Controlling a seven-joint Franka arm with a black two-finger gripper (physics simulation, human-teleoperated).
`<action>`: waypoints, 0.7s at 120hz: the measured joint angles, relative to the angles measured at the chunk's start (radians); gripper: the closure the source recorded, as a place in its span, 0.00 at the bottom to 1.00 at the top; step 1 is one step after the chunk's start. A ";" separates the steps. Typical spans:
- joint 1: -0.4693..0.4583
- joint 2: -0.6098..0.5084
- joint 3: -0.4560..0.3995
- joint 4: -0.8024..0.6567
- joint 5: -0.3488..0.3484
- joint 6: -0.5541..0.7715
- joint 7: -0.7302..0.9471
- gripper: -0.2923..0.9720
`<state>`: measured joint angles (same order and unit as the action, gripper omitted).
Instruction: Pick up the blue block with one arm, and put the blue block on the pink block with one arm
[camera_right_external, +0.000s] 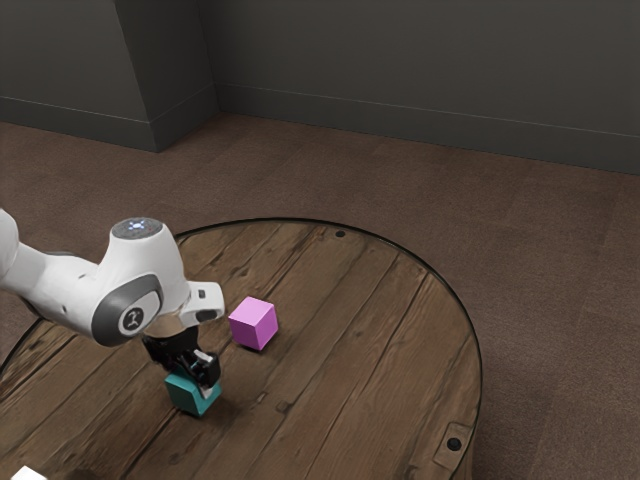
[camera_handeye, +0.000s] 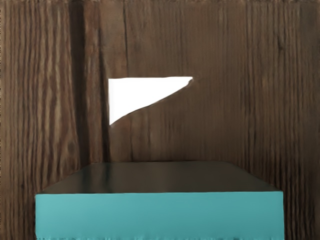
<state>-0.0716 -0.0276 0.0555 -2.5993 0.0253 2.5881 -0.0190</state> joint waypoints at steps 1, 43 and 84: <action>0.000 0.000 0.000 0.000 0.000 0.001 0.000 0.47; 0.007 0.096 0.019 0.414 0.030 -0.189 -0.063 0.57; 0.008 0.275 -0.003 0.622 0.028 -0.300 -0.094 0.56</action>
<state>-0.0635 0.2473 0.0522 -1.9773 0.0529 2.2879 -0.1130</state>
